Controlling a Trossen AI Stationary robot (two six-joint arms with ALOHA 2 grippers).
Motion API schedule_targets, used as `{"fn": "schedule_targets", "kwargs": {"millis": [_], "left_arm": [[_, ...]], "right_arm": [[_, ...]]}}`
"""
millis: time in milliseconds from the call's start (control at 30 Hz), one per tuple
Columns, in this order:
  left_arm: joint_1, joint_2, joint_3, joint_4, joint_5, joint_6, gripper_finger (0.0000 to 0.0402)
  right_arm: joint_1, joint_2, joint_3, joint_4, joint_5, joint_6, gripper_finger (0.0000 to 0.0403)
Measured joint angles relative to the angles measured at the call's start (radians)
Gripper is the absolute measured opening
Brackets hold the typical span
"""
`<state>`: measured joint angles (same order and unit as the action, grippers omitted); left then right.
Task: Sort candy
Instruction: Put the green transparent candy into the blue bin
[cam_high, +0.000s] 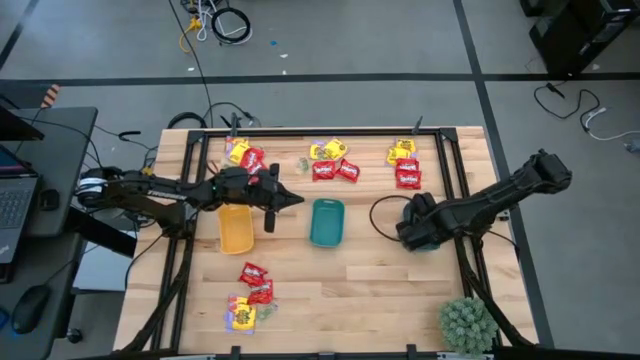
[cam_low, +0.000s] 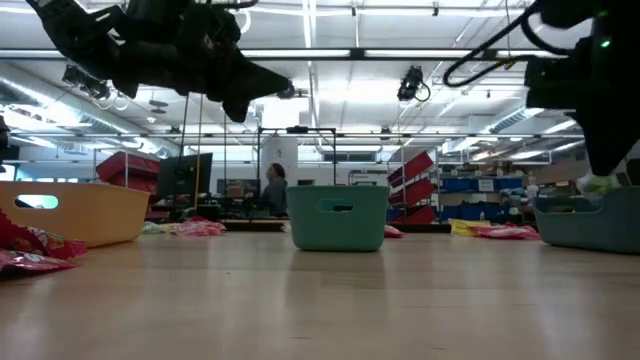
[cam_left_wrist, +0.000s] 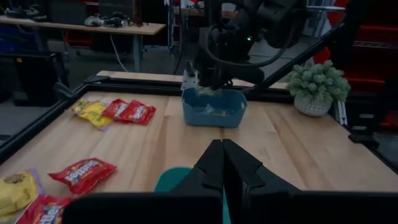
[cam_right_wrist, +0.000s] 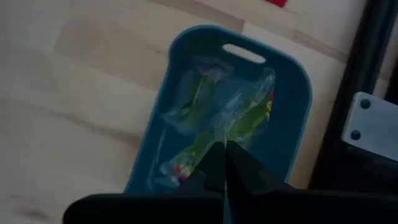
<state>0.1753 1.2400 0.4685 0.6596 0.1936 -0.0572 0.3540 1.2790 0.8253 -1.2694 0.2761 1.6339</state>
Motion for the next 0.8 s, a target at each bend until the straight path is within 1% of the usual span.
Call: {"fn": "schedule_targets", "kwargs": {"millis": [233,367,467,667,800], "left_arm": [[0.039,0.000,-0.016,0.000,0.068,-0.003,0.0000],[0.046,0.000,-0.016,0.000,0.083,-0.003,0.0000],[0.048,0.000,-0.016,0.000,0.083,-0.004,0.0000],[0.053,0.000,-0.016,-0.010,0.083,-0.007,0.0000],[0.065,0.000,-0.016,-0.066,0.082,-0.013,0.0000]], "right_arm": [[-0.086,0.065,0.000,0.032,-0.041,-0.096,0.0002],[-0.116,0.090,0.000,0.059,-0.043,-0.147,0.0018],[-0.129,0.097,0.000,0.083,-0.043,-0.187,0.0043],[-0.146,0.078,0.000,0.091,-0.065,-0.224,0.0114],[-0.147,0.060,0.053,0.044,-0.062,-0.259,0.0150]]}}
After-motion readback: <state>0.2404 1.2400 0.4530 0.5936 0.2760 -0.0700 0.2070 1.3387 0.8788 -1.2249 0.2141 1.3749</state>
